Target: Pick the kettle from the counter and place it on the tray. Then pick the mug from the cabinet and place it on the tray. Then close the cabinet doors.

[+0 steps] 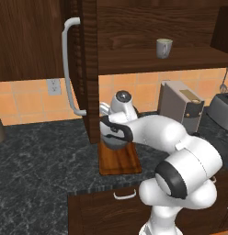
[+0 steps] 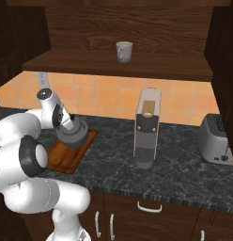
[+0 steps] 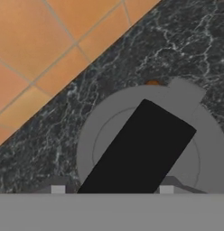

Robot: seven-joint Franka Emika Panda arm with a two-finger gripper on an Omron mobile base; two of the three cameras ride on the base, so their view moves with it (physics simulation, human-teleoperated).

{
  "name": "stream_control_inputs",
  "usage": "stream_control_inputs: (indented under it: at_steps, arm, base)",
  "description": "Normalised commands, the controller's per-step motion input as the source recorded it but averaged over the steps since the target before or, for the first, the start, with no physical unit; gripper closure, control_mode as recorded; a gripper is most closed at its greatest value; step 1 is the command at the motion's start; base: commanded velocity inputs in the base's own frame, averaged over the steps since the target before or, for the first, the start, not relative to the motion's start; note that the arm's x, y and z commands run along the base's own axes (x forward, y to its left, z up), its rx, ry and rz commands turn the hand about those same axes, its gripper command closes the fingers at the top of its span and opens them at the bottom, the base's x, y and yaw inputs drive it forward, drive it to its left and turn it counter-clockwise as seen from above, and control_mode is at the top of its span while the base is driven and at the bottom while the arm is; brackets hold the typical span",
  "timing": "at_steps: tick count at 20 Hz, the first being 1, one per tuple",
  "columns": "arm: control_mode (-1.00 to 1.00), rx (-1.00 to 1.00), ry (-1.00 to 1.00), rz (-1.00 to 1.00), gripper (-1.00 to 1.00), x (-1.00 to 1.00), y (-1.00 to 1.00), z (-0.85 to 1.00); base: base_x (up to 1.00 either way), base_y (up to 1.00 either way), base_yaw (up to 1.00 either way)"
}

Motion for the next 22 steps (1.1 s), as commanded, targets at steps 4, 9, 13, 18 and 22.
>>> stream_control_inputs:
  at_steps: [4, 9, 13, 18, 22]
  arm:
    - [-1.0, 0.0, 0.0, 0.0, 1.0, 0.1, 0.11, -0.01]
    - [-1.0, 0.03, 0.0, 0.0, -1.0, 0.0, -0.04, -0.03]
    - [-1.0, 0.0, -0.05, 0.0, -1.0, -0.01, 0.0, 0.21]
    - [-1.0, 0.0, -0.12, -0.01, -1.0, -0.23, -0.02, 0.76]
    - [-1.0, 0.0, -0.12, -0.01, -1.0, -0.93, -0.32, 0.94]
  base:
    - [0.0, 0.0, 0.0]
    - [0.0, 0.0, 0.0]
    - [0.0, 0.0, 0.0]
    - [0.0, 0.0, 0.0]
    - [0.0, 0.0, 0.0]
